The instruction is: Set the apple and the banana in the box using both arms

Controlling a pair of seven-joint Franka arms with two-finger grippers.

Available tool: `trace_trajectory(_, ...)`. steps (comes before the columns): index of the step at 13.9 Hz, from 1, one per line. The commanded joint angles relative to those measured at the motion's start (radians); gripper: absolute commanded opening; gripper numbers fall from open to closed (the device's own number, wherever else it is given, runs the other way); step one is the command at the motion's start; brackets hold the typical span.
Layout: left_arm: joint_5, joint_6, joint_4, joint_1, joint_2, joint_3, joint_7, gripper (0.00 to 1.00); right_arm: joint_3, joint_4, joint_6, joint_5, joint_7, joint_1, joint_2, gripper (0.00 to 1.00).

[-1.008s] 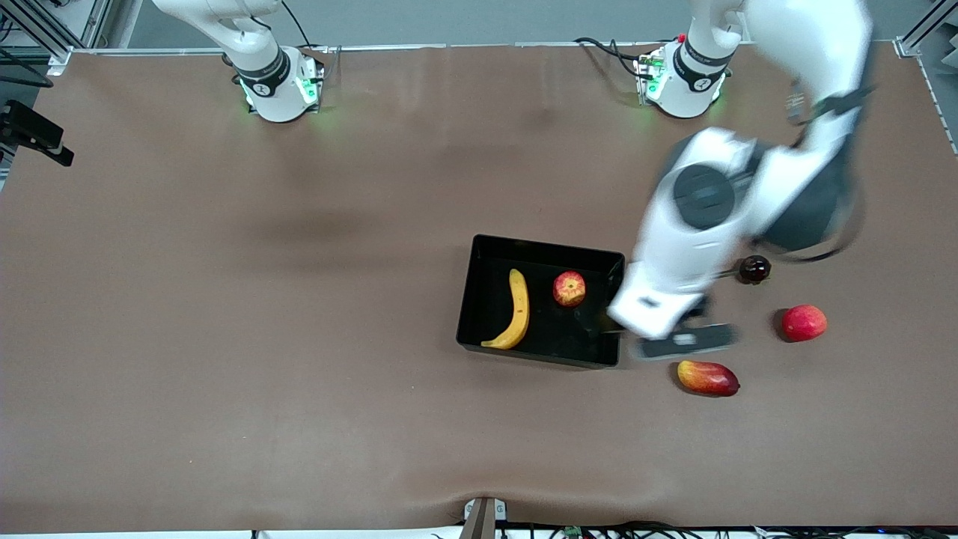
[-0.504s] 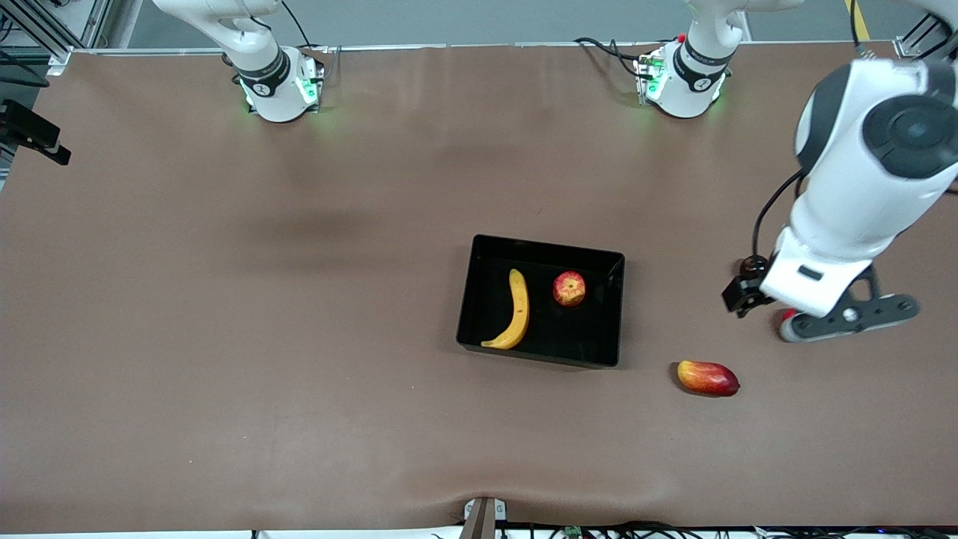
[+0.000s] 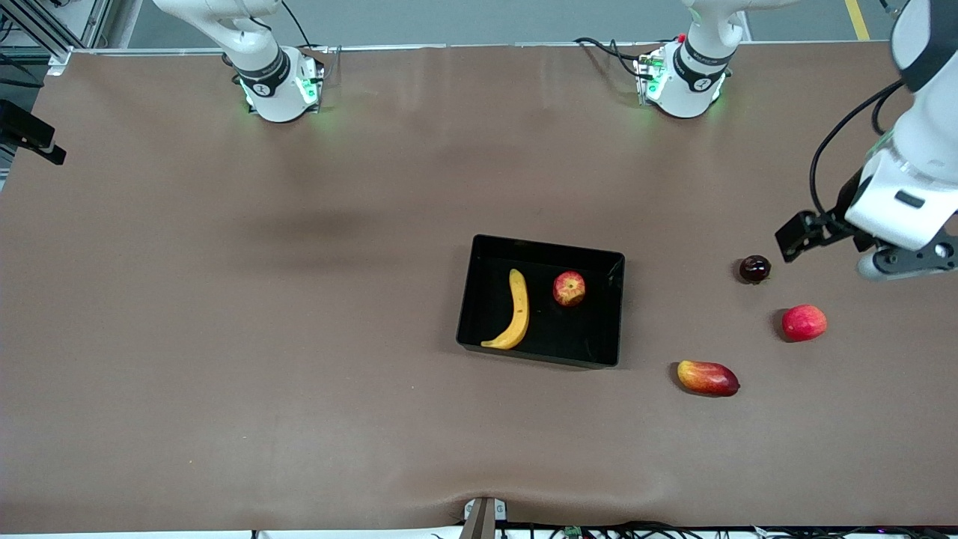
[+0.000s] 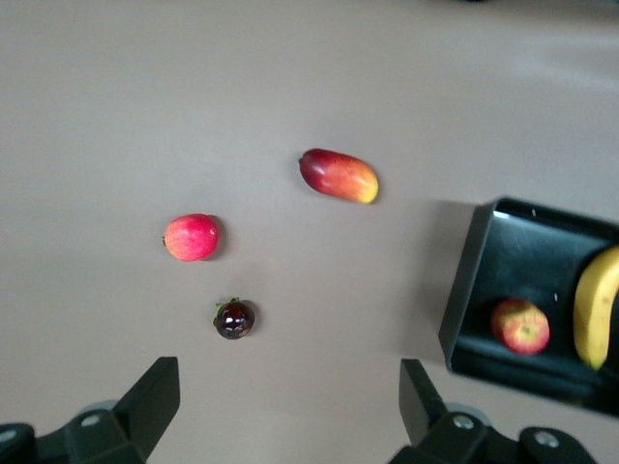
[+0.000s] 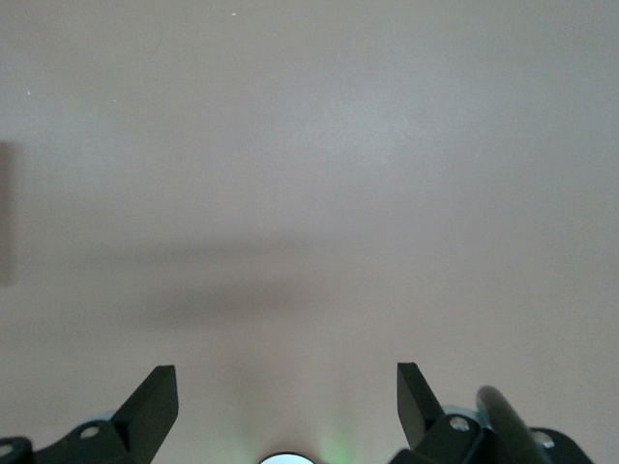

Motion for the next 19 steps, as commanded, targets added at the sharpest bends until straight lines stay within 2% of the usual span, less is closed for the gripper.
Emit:
trace_trajectory(1, -0.034, 0.005, -0.125, 0.005, -0.110, 0.025, 0.073, 1.00, 0.014, 0.008, -0.010, 0.003, -0.011, -0.024, 0.004, 1.00)
trace_trajectory(4, -0.059, 0.005, -0.207, -0.014, -0.182, 0.045, 0.079, 1.00, 0.014, 0.010, -0.008, 0.004, -0.011, -0.022, 0.004, 1.00)
trace_trajectory(8, -0.065, 0.005, -0.248, -0.015, -0.234, 0.061, 0.079, 1.00, 0.014, 0.010, -0.006, 0.004, -0.011, -0.020, 0.004, 1.00)
trace_trajectory(19, -0.118, 0.034, -0.251, -0.009, -0.224, 0.048, 0.071, 1.00, 0.014, 0.010, -0.006, 0.006, -0.011, -0.019, 0.004, 1.00)
